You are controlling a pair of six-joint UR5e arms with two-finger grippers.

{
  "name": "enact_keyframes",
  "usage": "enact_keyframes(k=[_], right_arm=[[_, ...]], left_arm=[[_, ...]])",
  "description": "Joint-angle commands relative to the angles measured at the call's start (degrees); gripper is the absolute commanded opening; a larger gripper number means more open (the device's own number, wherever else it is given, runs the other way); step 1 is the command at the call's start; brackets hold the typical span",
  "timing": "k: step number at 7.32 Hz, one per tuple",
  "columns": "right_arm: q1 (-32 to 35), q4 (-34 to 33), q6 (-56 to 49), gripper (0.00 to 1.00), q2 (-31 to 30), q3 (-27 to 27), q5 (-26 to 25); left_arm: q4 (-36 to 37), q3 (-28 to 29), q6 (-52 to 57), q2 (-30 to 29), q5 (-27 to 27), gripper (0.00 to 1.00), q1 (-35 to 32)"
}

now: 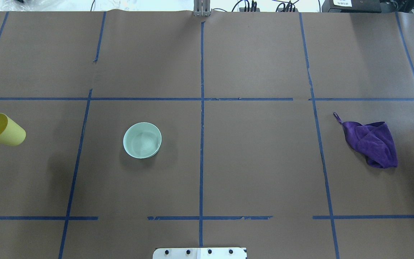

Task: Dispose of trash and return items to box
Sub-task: 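Lift the yellow cup with the left gripper while the right gripper reaches toward the cloth, then grasp the purple cloth with the right gripper while the left gripper carries the cup away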

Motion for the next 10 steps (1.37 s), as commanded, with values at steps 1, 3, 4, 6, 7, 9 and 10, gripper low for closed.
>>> enact_keyframes(k=[1, 3, 4, 6, 7, 9, 10], right_arm=[[-10.3, 18.4, 18.6, 1.0, -3.7, -0.4, -7.3], [-17.5, 26.0, 24.3, 1.0, -4.4, -4.7, -12.0], [-19.3, 29.6, 24.6, 1.0, -4.4, -7.4, -13.9], [-22.5, 31.2, 26.0, 1.0, -4.4, -8.5, -14.2], [-23.4, 31.2, 26.0, 1.0, -4.4, -8.6, -14.2], [-24.5, 30.8, 26.6, 0.68, -4.3, -8.6, -14.0], [-24.6, 30.6, 26.6, 0.1, -4.2, -8.5, -13.8]], left_arm=[[10.7, -0.7, 9.6, -4.2, 0.0, 0.0, -6.0], [22.2, -0.6, 21.3, -9.3, 0.4, 0.0, -12.9], [28.9, -0.6, 26.3, -12.7, 0.7, 0.0, -16.1], [36.8, 0.1, 35.8, -16.9, 5.5, 0.0, -22.8], [38.5, 0.8, 38.3, -17.5, 5.8, 0.0, -24.4], [38.5, 3.2, 43.8, -17.5, 6.6, 0.0, -27.4], [38.1, 5.7, 46.1, -17.4, 6.6, 0.0, -28.3]])
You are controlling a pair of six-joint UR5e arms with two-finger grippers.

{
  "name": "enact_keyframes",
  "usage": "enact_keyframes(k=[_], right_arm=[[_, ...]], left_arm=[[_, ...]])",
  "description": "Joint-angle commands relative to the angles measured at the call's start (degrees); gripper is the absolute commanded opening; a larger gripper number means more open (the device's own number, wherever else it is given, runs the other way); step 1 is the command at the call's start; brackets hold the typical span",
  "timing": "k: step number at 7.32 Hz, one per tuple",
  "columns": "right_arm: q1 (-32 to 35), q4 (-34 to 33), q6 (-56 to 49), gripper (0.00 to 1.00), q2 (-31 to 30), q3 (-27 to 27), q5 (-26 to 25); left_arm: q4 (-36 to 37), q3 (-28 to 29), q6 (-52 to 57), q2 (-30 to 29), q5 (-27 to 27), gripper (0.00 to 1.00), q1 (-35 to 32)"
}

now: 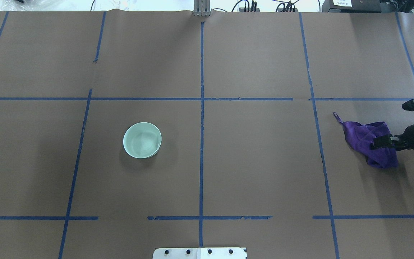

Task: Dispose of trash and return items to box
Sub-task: 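Grasp the purple cloth with the right gripper while the left gripper carries the cup away, then lift the purple cloth with the right gripper and carry it off the table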

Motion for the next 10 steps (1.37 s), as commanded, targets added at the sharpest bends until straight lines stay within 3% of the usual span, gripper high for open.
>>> enact_keyframes(k=[1, 5, 7, 8, 10], right_arm=[[-0.4, -0.3, 0.2, 0.0, 0.0, 0.2, 0.0], [2.1, -1.1, 0.2, 0.0, 0.0, 2.9, 3.7], [7.1, -13.2, 0.1, 0.0, -0.1, 13.2, 5.9], [8.9, -23.2, -0.8, 0.0, 0.0, 19.8, 5.9], [15.4, -33.7, -8.1, 0.0, 0.0, 26.0, 6.4]], left_arm=[[-0.7, 5.2, 6.1, 0.8, 0.0, 0.0, -1.6], [-3.6, 8.3, 6.2, 4.0, -0.2, 0.0, -1.5], [-3.9, 8.5, 5.8, 6.7, -0.3, 0.0, -1.6], [-3.9, 8.4, 5.6, 8.7, -0.7, 0.0, -1.5], [-5.6, 8.6, 2.6, 11.4, -0.9, 0.0, -1.4]])
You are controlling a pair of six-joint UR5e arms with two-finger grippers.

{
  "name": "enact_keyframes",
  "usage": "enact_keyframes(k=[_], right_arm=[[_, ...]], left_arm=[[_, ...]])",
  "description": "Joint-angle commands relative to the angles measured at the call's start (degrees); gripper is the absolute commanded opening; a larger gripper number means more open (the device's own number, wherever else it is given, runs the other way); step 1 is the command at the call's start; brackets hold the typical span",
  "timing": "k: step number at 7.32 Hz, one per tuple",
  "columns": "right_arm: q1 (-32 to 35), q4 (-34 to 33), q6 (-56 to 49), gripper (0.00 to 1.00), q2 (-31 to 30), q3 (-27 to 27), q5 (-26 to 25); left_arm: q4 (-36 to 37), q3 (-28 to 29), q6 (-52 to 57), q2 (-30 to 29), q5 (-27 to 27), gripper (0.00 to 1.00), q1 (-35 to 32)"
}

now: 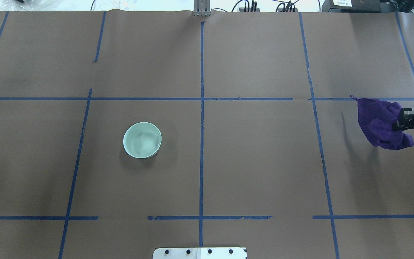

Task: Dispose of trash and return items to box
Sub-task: 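Lift the purple cloth with the right gripper and carry it off the table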

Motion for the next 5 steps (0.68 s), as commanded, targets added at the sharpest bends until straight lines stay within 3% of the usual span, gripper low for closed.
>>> enact_keyframes(k=[1, 2, 5], right_arm=[[8.5, -11.3, -12.0, 0.0, 0.1, 4.3, 1.2], [13.2, -16.4, -20.5, 0.0, 0.3, 4.4, 1.3], [22.4, -24.3, -36.2, 0.0, 0.4, 5.2, 1.3]], left_arm=[[-7.5, 2.2, -1.7, 5.2, -1.9, 0.0, 0.3], [-14.8, 5.4, -2.2, 7.2, -4.9, 0.0, 1.6], [-24.0, 12.8, -3.0, 7.6, -8.3, 0.0, 5.4]])
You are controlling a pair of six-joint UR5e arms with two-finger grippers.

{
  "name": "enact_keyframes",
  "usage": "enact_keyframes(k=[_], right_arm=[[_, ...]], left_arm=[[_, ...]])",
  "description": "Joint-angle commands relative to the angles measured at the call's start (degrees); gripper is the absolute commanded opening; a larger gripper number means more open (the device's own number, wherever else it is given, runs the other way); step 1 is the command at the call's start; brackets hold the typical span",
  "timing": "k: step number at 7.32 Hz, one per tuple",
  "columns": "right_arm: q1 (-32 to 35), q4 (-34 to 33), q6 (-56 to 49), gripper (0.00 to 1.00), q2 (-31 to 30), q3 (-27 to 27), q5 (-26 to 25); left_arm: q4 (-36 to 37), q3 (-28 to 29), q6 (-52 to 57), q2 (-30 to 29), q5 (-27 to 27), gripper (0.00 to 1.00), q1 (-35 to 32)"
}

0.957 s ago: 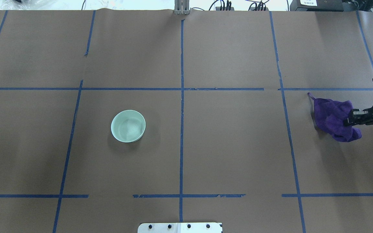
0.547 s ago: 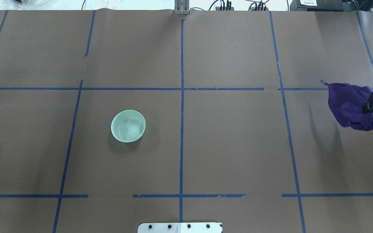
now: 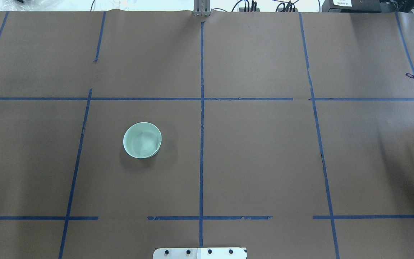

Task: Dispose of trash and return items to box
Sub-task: 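Lift the purple cloth with the right gripper and carry it off the table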

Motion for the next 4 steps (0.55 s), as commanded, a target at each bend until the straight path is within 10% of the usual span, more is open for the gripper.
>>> enact_keyframes(k=[1, 3, 4], right_arm=[[4.9, -2.5, -8.2, 0.0, -0.1, 0.3, 0.0], [8.4, -4.4, -16.2, 0.0, -0.7, -0.3, -0.8], [10.3, -6.6, -21.2, 0.0, -0.6, -0.6, -1.5]], left_arm=[[-6.4, 4.6, -0.2, 0.6, -1.7, 0.0, 2.4], [-9.4, 6.7, -0.2, 0.7, -4.6, 0.0, 3.9], [-10.1, 7.2, -0.2, 0.7, -5.3, 0.25, 4.3]])
